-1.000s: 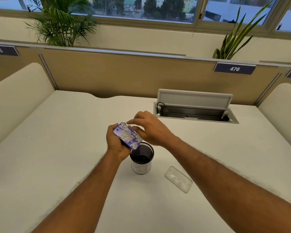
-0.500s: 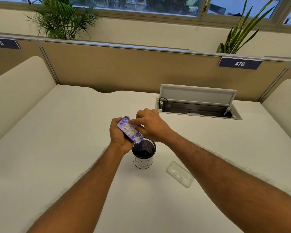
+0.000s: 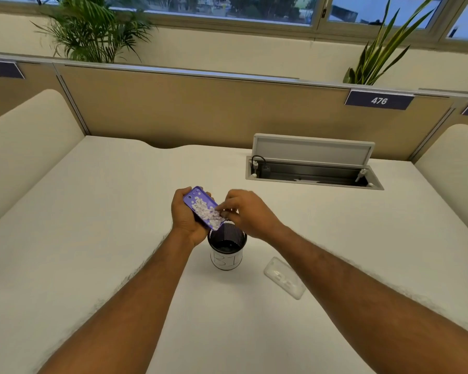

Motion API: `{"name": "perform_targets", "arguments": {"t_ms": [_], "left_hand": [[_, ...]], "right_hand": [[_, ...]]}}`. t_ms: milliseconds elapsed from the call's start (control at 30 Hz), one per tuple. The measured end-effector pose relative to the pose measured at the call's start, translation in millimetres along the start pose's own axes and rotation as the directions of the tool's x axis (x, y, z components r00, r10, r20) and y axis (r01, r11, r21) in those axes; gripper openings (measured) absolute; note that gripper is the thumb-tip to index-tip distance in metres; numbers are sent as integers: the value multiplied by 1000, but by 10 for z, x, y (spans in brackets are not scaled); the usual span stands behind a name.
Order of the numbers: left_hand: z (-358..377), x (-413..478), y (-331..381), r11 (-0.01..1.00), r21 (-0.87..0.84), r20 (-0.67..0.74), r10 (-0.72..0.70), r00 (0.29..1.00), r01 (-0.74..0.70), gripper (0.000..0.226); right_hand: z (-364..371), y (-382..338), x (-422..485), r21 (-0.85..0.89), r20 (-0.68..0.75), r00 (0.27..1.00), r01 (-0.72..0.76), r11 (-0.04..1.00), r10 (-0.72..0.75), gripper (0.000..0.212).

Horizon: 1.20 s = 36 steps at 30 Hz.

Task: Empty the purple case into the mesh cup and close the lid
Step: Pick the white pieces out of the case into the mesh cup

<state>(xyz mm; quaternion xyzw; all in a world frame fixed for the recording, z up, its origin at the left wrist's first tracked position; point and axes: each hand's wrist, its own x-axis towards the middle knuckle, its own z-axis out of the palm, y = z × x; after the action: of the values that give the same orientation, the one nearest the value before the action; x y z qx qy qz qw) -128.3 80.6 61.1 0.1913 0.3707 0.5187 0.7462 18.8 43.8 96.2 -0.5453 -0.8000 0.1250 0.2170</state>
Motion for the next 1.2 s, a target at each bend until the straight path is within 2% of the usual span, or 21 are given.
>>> {"name": "perform_targets", "arguments": {"t_ms": [167,433,567,733,900,1033,1200], "left_hand": [[-66,9,-38,1000,22,-27,19,999,-18,33],[-90,29,-82,999,47,-38,27,999,-25,33],[-93,25,-93,998,61,-31,28,999,-26,34],[-74,6,-84,996,78,-32,35,999,-32,34],[-29,-10,-73,993,109,-28,36,999,-32,35],[-10,-17,-56,993,115,-19,40,999,-38,34],[9,-40,-61,989,145,5,24,1000,-25,35]], "right_hand": [[92,2,-122,57,40,997,-62,996,59,26],[131,49,-251,133,20,991,-136,982,135,21],[148,84,-333,126,45,988,-153,980,148,21],[172,99,-373,24,125,982,-143,989,139,25],[135,92,-347,43,27,987,-157,987,156,20],[83,82,-299,0,45,988,-149,989,149,23],[24,8,-195,35,-38,992,-122,992,123,30]]}}
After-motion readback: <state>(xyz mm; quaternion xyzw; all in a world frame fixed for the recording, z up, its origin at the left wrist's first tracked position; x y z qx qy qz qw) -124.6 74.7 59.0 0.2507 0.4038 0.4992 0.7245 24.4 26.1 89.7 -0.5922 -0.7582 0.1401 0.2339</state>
